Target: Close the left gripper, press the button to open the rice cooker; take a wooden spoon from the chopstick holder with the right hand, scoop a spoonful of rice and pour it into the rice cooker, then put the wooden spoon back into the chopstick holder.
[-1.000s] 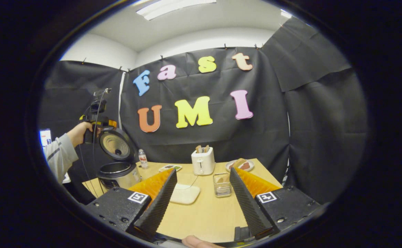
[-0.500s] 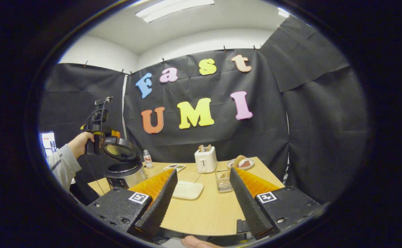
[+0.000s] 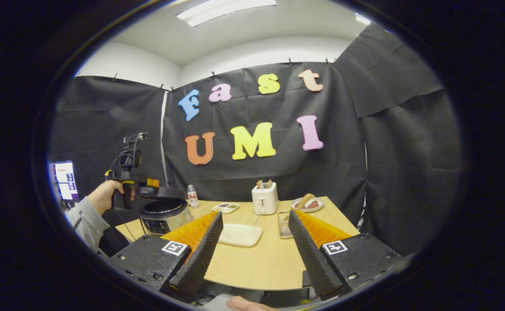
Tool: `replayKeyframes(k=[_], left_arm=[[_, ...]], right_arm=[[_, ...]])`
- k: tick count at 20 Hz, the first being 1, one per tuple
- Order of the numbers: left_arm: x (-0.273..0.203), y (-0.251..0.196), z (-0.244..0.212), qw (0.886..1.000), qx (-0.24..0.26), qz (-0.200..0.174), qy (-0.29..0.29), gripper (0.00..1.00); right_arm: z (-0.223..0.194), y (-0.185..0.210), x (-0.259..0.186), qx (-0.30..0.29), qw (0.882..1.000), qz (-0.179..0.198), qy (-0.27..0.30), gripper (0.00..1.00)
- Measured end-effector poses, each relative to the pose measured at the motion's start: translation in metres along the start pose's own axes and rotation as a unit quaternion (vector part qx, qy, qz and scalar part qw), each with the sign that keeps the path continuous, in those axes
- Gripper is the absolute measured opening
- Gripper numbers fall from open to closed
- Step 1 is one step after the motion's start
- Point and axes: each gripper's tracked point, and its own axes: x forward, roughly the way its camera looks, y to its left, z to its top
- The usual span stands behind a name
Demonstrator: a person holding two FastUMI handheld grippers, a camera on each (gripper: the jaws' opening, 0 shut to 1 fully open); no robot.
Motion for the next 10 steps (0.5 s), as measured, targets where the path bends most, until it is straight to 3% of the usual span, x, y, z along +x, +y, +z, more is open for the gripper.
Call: replayKeyframes(k=[4, 6, 9, 10], left_arm=[[-0.005, -0.002, -0.023, 1.000, 0.001, -0.014, 0.006, 0.99], [-0.005, -0.002, -0.036, 1.000, 0.003, -0.011, 0.015, 0.98], [-0.007, -0.002, -0.052, 1.000, 0.015, -0.006, 0.020, 0.98], [-0.008, 0.000, -0.056, 1.000, 0.013, -0.002, 0.018, 0.98]], right_arm=[[0.005, 0.019, -0.004, -0.003, 1.000, 0.008, -0.002, 0.95], [0.002, 0.024, 0.000, -0.009, 1.000, 0.006, 0.000, 0.98], [-0.005, 0.035, 0.003, -0.015, 1.000, 0.011, 0.009, 0.95], [-0.006, 0.038, 0.006, -0.017, 1.000, 0.013, 0.011, 1.00]])
